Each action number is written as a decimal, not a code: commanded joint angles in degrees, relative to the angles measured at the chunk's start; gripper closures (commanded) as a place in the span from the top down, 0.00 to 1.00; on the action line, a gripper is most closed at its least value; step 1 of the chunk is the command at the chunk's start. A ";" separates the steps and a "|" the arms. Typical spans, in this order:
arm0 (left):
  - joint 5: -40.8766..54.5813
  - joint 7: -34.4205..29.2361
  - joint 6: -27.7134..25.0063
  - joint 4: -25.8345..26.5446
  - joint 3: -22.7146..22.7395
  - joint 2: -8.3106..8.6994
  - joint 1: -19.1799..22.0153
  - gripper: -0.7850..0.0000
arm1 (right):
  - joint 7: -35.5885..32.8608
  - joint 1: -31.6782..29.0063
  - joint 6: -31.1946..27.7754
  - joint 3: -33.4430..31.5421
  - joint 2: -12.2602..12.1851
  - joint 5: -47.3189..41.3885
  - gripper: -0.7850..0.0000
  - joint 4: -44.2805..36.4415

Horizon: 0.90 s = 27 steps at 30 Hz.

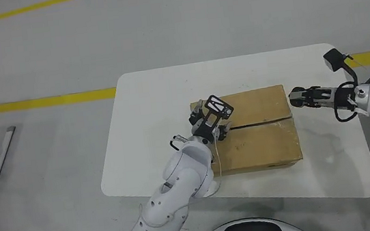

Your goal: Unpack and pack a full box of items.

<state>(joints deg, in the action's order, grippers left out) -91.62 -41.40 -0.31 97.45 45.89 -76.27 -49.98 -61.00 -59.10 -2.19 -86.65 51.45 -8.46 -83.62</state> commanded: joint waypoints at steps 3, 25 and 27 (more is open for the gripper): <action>-0.13 0.12 0.61 -0.90 -1.06 -0.84 0.68 1.00 | -0.58 -0.78 -0.47 -1.31 -0.33 -0.30 0.00 0.30; -0.67 0.40 1.64 -6.49 -6.71 -6.01 5.13 1.00 | -3.16 -4.82 -3.95 -8.02 -2.09 -2.14 0.00 3.71; -0.71 0.40 1.45 -6.99 -7.22 -6.50 5.52 1.00 | -3.35 -5.27 -4.23 -8.75 -2.26 -2.34 0.00 3.94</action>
<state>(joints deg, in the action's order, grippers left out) -92.31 -41.01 1.25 90.71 38.93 -82.54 -44.63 -64.28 -64.18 -6.31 -95.07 49.26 -10.73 -79.76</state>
